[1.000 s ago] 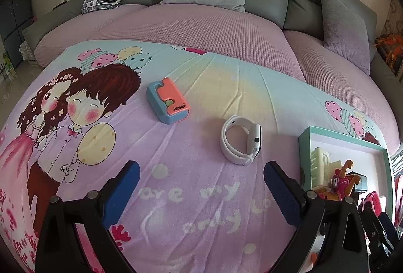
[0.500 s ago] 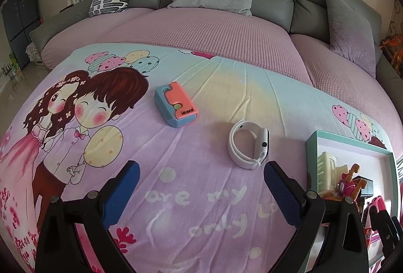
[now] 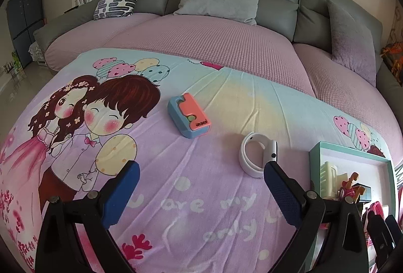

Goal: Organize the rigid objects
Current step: 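Move both open tools back to the white watch and pink-and-blue case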

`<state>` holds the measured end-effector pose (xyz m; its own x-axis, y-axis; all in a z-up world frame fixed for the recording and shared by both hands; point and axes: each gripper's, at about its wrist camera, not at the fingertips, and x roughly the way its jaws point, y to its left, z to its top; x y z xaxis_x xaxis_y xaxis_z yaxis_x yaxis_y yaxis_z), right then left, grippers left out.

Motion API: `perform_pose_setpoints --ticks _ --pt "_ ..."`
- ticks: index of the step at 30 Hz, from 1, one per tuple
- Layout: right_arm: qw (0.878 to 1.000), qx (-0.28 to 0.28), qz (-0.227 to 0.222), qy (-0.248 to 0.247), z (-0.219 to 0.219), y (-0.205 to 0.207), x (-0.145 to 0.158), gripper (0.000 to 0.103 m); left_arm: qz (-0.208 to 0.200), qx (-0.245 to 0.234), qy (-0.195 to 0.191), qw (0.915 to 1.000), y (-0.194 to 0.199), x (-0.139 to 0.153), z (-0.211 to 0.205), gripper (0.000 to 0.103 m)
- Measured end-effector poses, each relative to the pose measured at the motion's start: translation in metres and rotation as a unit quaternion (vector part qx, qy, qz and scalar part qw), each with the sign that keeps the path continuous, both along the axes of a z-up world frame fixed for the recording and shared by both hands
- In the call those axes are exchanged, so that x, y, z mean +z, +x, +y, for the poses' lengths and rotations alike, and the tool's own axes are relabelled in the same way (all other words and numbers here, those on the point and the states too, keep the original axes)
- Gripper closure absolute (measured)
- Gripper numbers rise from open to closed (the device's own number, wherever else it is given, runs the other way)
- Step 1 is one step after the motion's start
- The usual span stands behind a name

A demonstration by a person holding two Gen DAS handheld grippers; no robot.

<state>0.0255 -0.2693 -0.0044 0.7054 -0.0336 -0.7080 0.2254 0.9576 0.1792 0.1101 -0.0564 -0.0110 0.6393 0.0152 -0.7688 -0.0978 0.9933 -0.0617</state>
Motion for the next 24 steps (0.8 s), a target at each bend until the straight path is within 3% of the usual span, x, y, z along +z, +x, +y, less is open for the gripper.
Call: perform_pose_setpoints --ticks 17,24 --pt "0.997 0.073 0.006 0.016 0.073 0.029 -0.013 0.0 0.008 0.067 -0.017 0.9976 -0.004 -0.002 0.087 0.004" --pt "0.995 0.092 0.003 0.039 0.085 0.047 -0.018 0.0 0.01 0.069 -0.058 0.9959 0.006 -0.004 0.1 0.004"
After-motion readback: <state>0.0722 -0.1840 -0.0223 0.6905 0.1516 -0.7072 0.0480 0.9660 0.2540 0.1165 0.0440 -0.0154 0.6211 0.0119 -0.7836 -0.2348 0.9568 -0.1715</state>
